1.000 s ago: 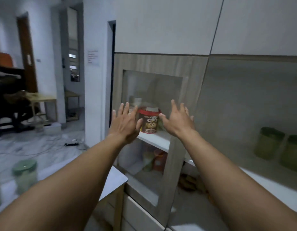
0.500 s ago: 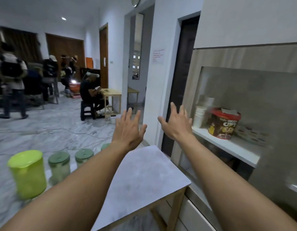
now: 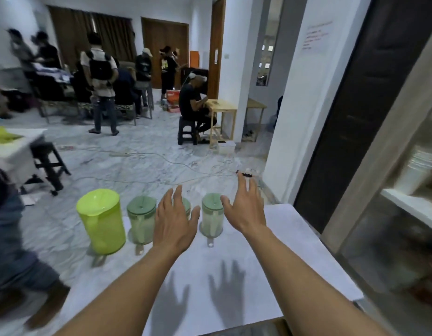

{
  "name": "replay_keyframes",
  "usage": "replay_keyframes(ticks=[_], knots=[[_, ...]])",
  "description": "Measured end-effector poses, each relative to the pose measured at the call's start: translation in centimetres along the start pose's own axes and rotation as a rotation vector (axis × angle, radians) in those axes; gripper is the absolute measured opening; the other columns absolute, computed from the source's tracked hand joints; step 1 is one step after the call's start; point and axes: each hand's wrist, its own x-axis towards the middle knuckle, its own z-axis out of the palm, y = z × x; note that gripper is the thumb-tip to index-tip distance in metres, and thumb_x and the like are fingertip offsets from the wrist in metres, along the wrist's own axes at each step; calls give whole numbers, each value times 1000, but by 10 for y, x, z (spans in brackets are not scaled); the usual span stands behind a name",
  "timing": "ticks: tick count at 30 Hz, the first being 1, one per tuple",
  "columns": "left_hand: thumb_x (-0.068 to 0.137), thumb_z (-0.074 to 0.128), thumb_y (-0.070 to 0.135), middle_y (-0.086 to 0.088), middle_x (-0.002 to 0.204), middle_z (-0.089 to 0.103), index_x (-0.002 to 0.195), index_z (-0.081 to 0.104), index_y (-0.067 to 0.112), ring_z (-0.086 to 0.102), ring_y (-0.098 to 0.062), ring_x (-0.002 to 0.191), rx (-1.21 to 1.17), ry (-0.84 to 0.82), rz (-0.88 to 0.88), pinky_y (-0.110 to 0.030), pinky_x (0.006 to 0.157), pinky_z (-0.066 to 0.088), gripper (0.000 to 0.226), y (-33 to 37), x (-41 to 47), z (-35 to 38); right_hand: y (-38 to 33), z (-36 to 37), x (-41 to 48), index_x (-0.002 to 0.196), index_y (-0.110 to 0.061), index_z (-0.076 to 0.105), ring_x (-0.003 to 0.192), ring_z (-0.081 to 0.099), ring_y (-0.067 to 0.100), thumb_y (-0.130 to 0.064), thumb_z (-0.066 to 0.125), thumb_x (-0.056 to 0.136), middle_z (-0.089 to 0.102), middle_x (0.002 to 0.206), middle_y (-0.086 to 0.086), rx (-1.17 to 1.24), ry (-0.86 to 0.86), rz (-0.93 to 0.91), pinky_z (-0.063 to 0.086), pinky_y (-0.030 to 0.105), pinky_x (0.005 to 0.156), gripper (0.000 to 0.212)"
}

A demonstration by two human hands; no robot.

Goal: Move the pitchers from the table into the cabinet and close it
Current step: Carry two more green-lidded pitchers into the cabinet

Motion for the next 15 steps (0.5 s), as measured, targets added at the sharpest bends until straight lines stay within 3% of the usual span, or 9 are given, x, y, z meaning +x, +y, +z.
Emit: replay_keyframes(ticks=[7,15], knots=[[92,57,48,-6,159,22,154,18,15,22,-25,146,-98,20,-252,-40,116,24,80,-56,26,54,30,99,36,147,-17,32,136,39,35,-34,62,91,33,151,13,142,-89,47,41,48,106,66],[84,71,39,-5,152,31,150,26,16,35,-25,138,-207,66,-502,-35,103,34,83,-91,51,122,71,182,56,125,-17,37,120,50,35,-37,71,86,53,132,8,279,-114,281,50,50,90,55]])
